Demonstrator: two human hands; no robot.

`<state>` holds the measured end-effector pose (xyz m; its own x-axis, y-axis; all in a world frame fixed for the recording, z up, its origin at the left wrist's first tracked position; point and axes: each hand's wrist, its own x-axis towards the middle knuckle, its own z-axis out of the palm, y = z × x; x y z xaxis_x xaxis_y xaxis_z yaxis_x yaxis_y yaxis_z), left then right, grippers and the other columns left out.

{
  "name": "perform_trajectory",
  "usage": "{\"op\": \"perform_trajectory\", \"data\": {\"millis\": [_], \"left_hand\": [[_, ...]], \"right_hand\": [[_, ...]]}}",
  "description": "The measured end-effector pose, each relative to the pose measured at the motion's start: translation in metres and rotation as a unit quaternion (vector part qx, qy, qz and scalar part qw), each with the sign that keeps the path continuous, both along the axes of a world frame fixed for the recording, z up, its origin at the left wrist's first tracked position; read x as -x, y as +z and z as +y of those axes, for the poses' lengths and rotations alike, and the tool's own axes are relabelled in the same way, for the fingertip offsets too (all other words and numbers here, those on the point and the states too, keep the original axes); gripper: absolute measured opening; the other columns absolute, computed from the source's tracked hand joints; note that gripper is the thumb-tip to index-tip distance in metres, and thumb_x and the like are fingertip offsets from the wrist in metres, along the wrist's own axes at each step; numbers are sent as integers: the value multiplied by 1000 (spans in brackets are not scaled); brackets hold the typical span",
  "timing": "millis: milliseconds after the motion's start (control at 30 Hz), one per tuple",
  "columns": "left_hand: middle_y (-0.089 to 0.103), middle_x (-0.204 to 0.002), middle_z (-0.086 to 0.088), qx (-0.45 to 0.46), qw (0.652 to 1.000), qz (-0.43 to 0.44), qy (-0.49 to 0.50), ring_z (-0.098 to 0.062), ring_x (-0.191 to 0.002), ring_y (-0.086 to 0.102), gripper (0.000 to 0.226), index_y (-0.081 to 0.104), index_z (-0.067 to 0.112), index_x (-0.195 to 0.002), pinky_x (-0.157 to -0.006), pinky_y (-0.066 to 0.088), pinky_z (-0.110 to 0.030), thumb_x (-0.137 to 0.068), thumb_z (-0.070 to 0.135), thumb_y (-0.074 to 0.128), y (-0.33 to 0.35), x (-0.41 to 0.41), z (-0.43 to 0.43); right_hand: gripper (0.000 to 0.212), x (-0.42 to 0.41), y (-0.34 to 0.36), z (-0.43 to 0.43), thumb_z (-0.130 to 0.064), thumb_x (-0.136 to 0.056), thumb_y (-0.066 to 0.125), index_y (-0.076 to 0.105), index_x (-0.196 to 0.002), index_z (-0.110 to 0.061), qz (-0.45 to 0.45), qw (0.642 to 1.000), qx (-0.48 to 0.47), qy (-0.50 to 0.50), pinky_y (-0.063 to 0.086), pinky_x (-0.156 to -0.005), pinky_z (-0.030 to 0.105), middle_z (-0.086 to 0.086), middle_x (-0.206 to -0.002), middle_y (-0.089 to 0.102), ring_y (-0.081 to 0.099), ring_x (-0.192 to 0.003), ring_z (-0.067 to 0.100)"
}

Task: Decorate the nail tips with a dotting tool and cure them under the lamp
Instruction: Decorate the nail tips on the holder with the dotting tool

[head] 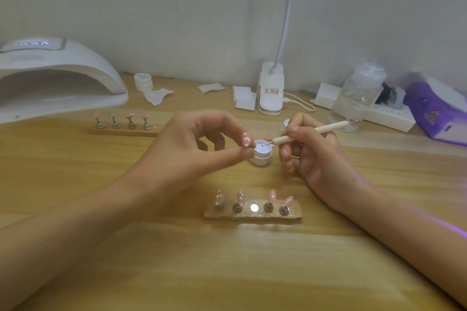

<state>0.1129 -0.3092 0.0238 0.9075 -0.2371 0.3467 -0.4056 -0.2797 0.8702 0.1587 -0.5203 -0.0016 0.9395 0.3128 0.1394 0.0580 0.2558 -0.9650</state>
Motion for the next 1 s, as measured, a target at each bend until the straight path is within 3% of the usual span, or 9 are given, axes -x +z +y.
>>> {"op": "perform_trajectory", "data": {"millis": [133,233,300,433,567,667,767,867,1000], "left_hand": [[70,-82,21,-114,987,-107,-35,-2,-84,59,11,67,34,-74,-74,38,-8,-76,28,77,3,25,-12],[63,-93,22,-222,960,-169,-14,-7,-100,53,3,65,39,-79,-89,34,-30,-78,43,66,-5,36,-18],[55,-97,23,-250,954,-164,5,-4,-100,49,4,65,41,-79,-89,30,-31,-76,44,64,-13,37,-18],[52,-98,25,-265,958,-105,32,3,-103,44,8,61,43,-79,-90,27,-28,-74,40,66,-23,34,-18],[55,-102,27,-253,966,-49,31,4,-107,46,16,57,44,-87,-89,28,-26,-73,51,55,-28,29,-17],[60,-93,21,-220,975,-24,8,-3,-90,56,15,59,40,-87,-81,37,-30,-73,46,60,-29,27,-17],[63,-83,17,-182,983,-7,-7,-9,-70,60,11,63,32,-80,-65,38,-18,-77,27,72,-29,26,-16],[64,-80,16,-186,983,-3,-2,-11,-65,59,18,64,30,-77,-57,37,-14,-78,17,75,-30,25,-14],[64,-80,17,-186,982,-1,-6,-12,-67,60,15,64,29,-79,-58,38,-15,-78,19,75,-30,25,-13]], "right_hand": [[18,1,0,-1,-16,-82,56,51,-65,-19,0,1000,-3,4,41,-45,19,6,-57,51,49,-49,12],[19,1,0,-1,-16,-82,56,50,-65,-19,0,1000,-5,6,41,-44,19,6,-56,51,49,-48,11],[18,1,0,-1,-16,-83,55,50,-65,-18,1,1000,-5,7,41,-44,19,9,-59,50,49,-48,12],[20,0,-1,-2,-16,-83,55,52,-63,-20,0,1000,-6,9,41,-44,19,8,-58,51,49,-48,12],[21,-1,-1,-2,-16,-83,55,53,-62,-20,1,1000,-7,12,41,-44,19,5,-55,51,49,-48,12],[22,-1,-1,-2,-16,-83,55,53,-62,-21,1,1000,-8,13,41,-44,19,5,-54,51,49,-48,12],[22,-1,-1,-2,-17,-83,56,54,-61,-21,2,1000,-8,13,41,-44,19,6,-55,51,49,-48,12],[22,-1,-1,-2,-16,-83,56,54,-62,-21,1,1000,-9,12,41,-44,19,9,-58,51,49,-49,12],[22,-1,-1,-2,-15,-83,56,54,-62,-21,3,1000,-13,11,41,-44,19,8,-57,51,50,-49,12]]}}
